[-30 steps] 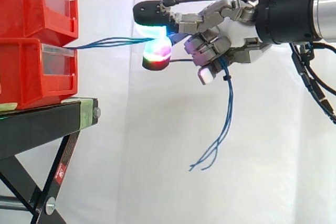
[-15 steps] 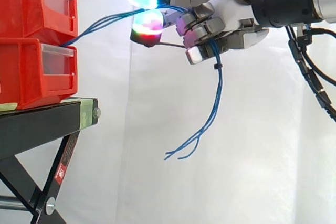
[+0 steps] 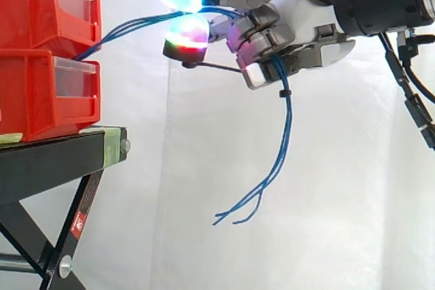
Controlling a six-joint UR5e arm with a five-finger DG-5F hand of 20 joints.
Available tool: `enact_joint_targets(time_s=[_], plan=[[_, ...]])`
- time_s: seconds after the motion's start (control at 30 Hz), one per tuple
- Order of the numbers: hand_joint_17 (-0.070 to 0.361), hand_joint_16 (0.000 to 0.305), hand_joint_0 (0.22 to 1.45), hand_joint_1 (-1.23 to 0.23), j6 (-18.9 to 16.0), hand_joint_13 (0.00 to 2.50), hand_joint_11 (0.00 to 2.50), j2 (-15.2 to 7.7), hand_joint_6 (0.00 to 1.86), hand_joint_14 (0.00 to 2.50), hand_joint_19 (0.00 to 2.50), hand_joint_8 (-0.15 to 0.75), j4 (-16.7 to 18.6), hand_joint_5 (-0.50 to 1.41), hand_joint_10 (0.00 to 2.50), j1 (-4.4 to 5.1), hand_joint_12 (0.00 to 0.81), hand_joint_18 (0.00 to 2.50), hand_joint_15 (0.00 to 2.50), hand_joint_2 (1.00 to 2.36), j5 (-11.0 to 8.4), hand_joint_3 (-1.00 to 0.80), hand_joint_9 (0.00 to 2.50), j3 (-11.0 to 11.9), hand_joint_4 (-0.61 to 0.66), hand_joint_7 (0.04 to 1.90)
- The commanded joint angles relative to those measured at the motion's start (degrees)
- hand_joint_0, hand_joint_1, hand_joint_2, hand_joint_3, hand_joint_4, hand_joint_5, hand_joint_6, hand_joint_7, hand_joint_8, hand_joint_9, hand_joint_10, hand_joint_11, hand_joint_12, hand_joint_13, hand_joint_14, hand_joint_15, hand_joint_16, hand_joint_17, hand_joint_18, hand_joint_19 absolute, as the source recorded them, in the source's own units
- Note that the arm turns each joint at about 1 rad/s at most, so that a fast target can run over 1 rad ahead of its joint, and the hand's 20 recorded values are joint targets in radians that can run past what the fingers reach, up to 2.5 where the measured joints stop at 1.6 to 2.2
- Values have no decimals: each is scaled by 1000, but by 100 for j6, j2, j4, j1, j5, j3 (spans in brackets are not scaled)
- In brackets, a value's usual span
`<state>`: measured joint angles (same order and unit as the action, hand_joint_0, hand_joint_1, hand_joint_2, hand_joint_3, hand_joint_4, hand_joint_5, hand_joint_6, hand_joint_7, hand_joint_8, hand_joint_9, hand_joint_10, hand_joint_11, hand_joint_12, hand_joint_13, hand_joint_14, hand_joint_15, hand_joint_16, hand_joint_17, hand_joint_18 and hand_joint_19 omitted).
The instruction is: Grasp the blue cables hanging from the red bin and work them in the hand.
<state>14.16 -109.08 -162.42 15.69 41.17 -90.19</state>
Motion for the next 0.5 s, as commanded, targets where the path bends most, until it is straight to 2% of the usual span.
enact_joint_targets(time_s=[0.0, 0.03, 0.13, 0.17, 0.23, 0.3, 0.33, 0.4, 0.43, 0.47], plan=[[166, 221, 912, -706, -36, 1729, 2500, 1, 1032, 2500, 561, 486, 9, -41, 2500, 31, 718, 2190, 1878, 1024, 5, -202, 1061, 1, 230, 1048], [166, 221, 943, -692, -36, 1729, 2500, 1, 1084, 2500, 561, 486, 9, -49, 2500, 31, 718, 2190, 1878, 1020, -4, -14, 1061, 1, 239, 1014], [166, 221, 1006, -660, -36, 1729, 2500, 1, 1150, 2500, 561, 486, 27, -55, 2500, 31, 718, 2190, 1878, 1010, -4, 231, 1061, 1, 251, 964], [166, 221, 1005, -660, -36, 1729, 2500, 1, 1150, 2500, 561, 486, 27, -53, 2500, 31, 718, 2190, 1878, 1010, -4, 232, 1061, 1, 254, 967], [166, 221, 959, -648, -36, 1729, 2500, 1, 1131, 2500, 561, 486, 27, -51, 2500, 31, 718, 2190, 1878, 1017, -31, -3, 1061, 1, 252, 980], [166, 221, 943, -640, -36, 1729, 2500, 1, 1080, 2500, 561, 486, 27, -47, 2500, 40, 718, 2190, 1878, 1019, -48, -144, 1061, 1, 251, 987], [166, 221, 987, -609, -36, 1729, 2500, 1, 1071, 2500, 561, 486, 35, -44, 2500, 40, 718, 2190, 1878, 1016, -57, 72, 1061, 1, 256, 982], [166, 221, 1064, -601, -36, 1729, 2500, 1, 1085, 2500, 561, 486, 44, -40, 2500, 40, 718, 2190, 1878, 1039, -57, 378, 1061, 1, 250, 976], [166, 221, 1054, -593, -36, 1729, 2500, 1, 1084, 2500, 561, 486, 53, -35, 2500, 40, 718, 2190, 1878, 1112, -57, 389, 1061, 1, 246, 969], [166, 221, 1054, -592, -36, 1729, 2500, 1, 1080, 2500, 561, 486, 97, -32, 2500, 40, 718, 2190, 1878, 1118, -57, 388, 1061, 1, 242, 973]])
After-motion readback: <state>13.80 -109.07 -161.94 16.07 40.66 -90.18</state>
